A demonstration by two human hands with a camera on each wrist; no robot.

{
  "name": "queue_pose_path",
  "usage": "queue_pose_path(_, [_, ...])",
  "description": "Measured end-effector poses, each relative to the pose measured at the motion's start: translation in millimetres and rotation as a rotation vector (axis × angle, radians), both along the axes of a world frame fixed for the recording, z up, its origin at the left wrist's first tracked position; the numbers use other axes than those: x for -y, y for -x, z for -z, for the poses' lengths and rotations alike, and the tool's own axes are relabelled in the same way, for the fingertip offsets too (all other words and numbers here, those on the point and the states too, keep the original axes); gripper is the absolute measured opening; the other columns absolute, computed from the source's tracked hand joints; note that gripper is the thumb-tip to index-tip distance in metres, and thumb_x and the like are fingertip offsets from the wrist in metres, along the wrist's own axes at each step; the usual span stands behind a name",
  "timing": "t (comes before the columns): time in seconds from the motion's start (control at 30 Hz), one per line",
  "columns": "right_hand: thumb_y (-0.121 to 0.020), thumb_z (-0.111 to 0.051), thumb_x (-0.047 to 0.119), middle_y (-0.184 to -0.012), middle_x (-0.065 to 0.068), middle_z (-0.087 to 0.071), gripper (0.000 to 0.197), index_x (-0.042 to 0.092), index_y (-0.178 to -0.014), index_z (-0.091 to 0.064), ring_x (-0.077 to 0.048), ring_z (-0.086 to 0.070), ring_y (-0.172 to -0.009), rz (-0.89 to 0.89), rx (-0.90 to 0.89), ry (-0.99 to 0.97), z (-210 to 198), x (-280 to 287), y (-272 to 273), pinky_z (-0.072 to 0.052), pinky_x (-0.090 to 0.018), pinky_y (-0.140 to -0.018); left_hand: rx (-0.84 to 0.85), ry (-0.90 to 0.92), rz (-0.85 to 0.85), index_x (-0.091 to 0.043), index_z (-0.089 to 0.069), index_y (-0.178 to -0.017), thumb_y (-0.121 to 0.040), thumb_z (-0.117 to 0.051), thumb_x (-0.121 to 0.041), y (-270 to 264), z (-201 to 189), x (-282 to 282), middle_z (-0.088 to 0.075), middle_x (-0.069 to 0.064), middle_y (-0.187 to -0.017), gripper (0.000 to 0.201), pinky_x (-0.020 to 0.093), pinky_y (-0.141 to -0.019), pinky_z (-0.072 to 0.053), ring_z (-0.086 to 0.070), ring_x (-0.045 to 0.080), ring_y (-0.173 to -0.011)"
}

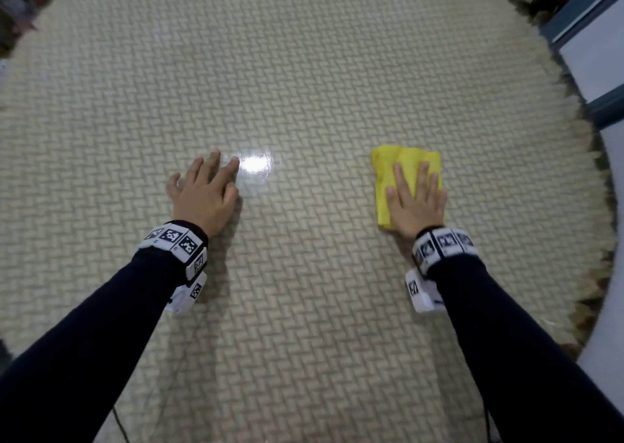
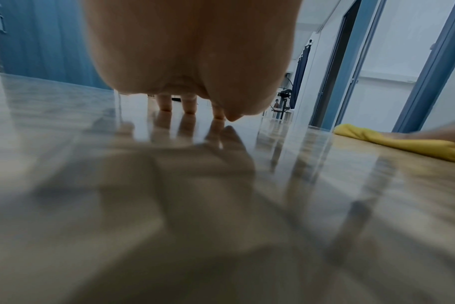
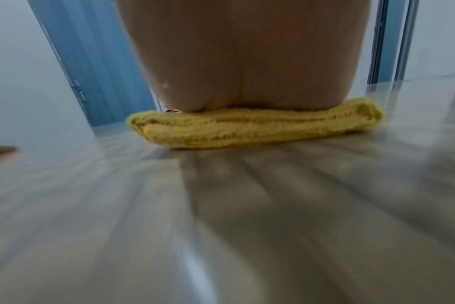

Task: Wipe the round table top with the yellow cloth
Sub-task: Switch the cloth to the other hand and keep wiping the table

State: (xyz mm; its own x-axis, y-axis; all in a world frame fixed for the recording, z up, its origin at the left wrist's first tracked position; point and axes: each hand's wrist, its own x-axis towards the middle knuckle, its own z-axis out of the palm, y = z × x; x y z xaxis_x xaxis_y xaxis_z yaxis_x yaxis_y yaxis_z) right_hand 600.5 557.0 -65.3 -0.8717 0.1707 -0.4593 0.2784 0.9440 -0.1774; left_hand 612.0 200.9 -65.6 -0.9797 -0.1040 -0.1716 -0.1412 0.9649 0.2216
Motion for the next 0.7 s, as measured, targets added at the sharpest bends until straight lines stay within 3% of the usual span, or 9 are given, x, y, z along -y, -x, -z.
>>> queue_pose_path(0.1, [-0.100,-0.014,0.052,-0.159,-0.002,0.022,0.053,0.047,-0.148,0.006,-0.026,0.021,-0.145,0.069,-0.056,-0.001,2,28,52,0.014,-0.055,-0.114,-0.004,0.006,-0.004,-0.044,-0.034,-0.144,-0.096,-0.032,-0.036,-1,3,1,-0.021,-0.006,-0.160,0.049,0.053,-0.113,-0.005,-0.016,0.018,-0.147])
queue_pose_path(0.2, [-0.101,-0.015,0.049,-0.159,-0.001,0.021,0.054,0.043,-0.149,0.007,-0.025,0.020,-0.145,-0.050,-0.101,0.021,1,73,67,0.015,-0.057,-0.113,-0.016,0.022,0.003,-0.044,-0.036,-0.143,-0.090,-0.026,-0.040,-1,4,-1,-0.024,-0.006,-0.159,0.054,0.054,-0.112,-0.008,-0.020,0.019,-0.145])
queue_pose_path(0.3, [-0.101,-0.013,0.048,-0.158,0.003,0.025,0.053,0.044,-0.149,0.009,-0.021,0.023,-0.145,-0.227,-0.093,0.061,0,98,28,0.021,-0.053,-0.111,-0.015,0.032,0.000,-0.043,-0.037,-0.143,-0.089,-0.024,-0.041,-1,4,-1,-0.025,-0.006,-0.158,0.055,0.054,-0.112,-0.008,-0.021,0.019,-0.145])
queue_pose_path(0.4, [-0.100,-0.012,0.052,-0.156,0.010,0.026,0.050,0.053,-0.145,0.009,-0.015,0.023,-0.144,-0.273,-0.048,0.074,-4,74,-21,0.020,-0.052,-0.111,-0.017,0.022,0.002,-0.043,-0.038,-0.142,-0.089,-0.024,-0.042,0,3,0,-0.027,-0.006,-0.158,0.055,0.055,-0.112,-0.009,-0.023,0.020,-0.145])
queue_pose_path(0.47, [-0.100,-0.011,0.054,-0.156,0.012,0.026,0.048,0.057,-0.143,0.009,-0.014,0.023,-0.144,-0.207,-0.025,0.038,-5,42,-34,0.018,-0.056,-0.110,-0.010,0.028,0.004,-0.044,-0.036,-0.142,-0.089,-0.023,-0.043,0,2,1,-0.026,-0.006,-0.158,0.055,0.054,-0.113,-0.009,-0.022,0.020,-0.145])
queue_pose_path(0.57, [-0.099,-0.010,0.054,-0.157,0.006,0.024,0.050,0.053,-0.146,0.007,-0.019,0.020,-0.145,0.042,-0.008,-0.049,-5,1,-8,0.013,-0.059,-0.112,-0.004,0.020,0.006,-0.045,-0.035,-0.143,-0.090,-0.022,-0.044,-1,3,2,-0.024,-0.007,-0.159,0.055,0.053,-0.113,-0.008,-0.021,0.019,-0.145])
queue_pose_path(0.63, [-0.099,-0.012,0.054,-0.158,0.000,0.022,0.053,0.047,-0.149,0.004,-0.022,0.020,-0.146,0.199,-0.003,-0.043,-6,5,30,0.010,-0.059,-0.113,-0.002,0.014,0.001,-0.044,-0.035,-0.144,-0.090,-0.022,-0.044,-1,3,2,-0.024,-0.006,-0.159,0.055,0.053,-0.113,-0.007,-0.020,0.020,-0.145])
queue_pose_path(0.7, [-0.100,-0.015,0.051,-0.158,-0.003,0.022,0.054,0.043,-0.151,0.003,-0.024,0.020,-0.145,0.199,-0.030,-0.008,-3,38,62,0.010,-0.059,-0.113,0.008,0.010,-0.005,-0.044,-0.033,-0.144,-0.090,-0.022,-0.044,-2,3,2,-0.022,-0.006,-0.159,0.056,0.053,-0.114,-0.007,-0.018,0.019,-0.146])
